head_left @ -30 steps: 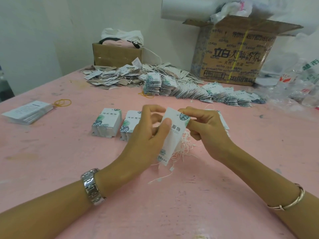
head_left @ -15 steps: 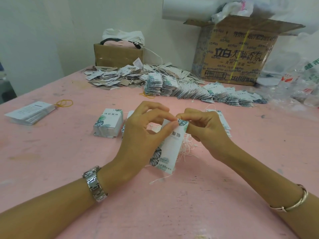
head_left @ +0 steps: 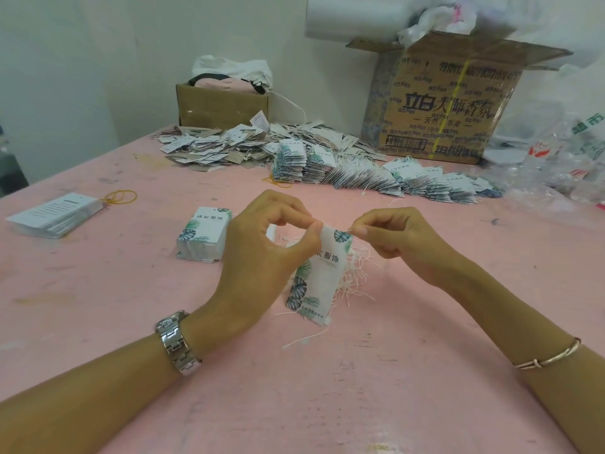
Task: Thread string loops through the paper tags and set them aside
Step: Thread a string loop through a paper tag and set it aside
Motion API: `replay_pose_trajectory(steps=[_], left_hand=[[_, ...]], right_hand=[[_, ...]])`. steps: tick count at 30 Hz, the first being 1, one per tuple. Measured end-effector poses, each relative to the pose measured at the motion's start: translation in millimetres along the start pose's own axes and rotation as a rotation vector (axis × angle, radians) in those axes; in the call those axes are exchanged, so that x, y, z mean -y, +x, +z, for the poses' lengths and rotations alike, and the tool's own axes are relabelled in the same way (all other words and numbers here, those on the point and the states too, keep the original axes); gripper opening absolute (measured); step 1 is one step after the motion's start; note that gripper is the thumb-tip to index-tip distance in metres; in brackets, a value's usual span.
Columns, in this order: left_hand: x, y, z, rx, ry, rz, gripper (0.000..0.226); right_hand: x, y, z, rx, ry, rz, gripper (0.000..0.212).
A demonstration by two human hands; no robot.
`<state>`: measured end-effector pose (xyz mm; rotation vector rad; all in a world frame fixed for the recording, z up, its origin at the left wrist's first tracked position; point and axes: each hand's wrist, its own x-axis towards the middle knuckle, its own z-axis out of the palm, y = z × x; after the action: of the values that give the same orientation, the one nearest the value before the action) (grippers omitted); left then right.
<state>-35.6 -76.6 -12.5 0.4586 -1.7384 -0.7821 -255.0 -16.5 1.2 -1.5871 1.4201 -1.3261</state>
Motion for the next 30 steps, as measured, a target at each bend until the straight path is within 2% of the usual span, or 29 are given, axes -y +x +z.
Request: replay_pose_trajectory(steps=[6, 15, 23, 27, 30], left_hand=[[5.5, 3.4, -1.8, -0.013, -0.103, -0.123, 0.017], [13.7, 5.6, -2.5, -0.026, -0.098, -0.111, 0.014], [14.9, 3.6, 3.1, 0.054, -0.157, -0.125, 0.004], [15.3, 1.3, 4.5, 0.107, -0.166, -0.154, 0.01], [14.9, 0.5, 5.3, 0.133, -0.171, -0.159, 0.016]], right_hand=[[-13.1, 4.5, -18.5, -0.048, 0.123, 0.081, 0.019], [-21.3, 7.5, -25.4, -0.211, 0.235, 0.208, 0.02], [-5.0, 8.3, -11.2, -0.005, 0.443, 0.187, 0.029], [7.1, 1.9, 5.4, 0.055, 0.394, 0.115, 0.03], [14.3, -1.5, 13.9, 0.026, 0.374, 0.043, 0.033]])
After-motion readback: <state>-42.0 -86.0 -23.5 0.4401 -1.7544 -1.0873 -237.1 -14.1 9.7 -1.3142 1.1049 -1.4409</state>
